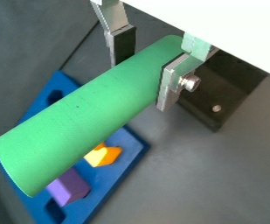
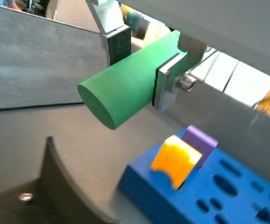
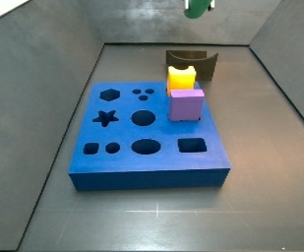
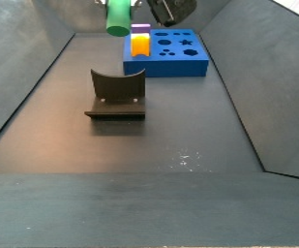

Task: Pick up the oval object. Move up. Place the oval object on the fixture. Regrasp the oval object. Move to above the board. Insert the oval object.
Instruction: Place the oval object on the fixture.

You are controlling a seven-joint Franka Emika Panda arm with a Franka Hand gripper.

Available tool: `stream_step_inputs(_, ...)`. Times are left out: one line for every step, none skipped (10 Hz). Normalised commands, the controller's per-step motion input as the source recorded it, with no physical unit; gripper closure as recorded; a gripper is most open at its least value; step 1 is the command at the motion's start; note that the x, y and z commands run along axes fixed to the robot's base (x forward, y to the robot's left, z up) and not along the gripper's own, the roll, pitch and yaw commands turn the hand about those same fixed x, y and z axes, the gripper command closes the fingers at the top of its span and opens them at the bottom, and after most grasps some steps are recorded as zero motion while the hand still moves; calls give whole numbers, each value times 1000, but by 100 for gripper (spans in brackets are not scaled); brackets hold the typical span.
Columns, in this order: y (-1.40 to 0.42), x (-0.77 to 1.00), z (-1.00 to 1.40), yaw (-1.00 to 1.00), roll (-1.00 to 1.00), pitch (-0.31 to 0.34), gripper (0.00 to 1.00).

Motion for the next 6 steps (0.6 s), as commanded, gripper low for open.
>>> stream_step_inputs(44,79,-23,-107,-1000,364,100)
stream_step_inputs(43,82,-23,-149,-919,347,100)
stream_step_inputs(46,89,-21,-223,-693,275,100)
stream_step_inputs(48,87,-22,-272,-471,194,100)
stream_step_inputs(41,83,-19,-281,-318,131,100)
stream_step_inputs(34,77,-9,-277,-251,88,100)
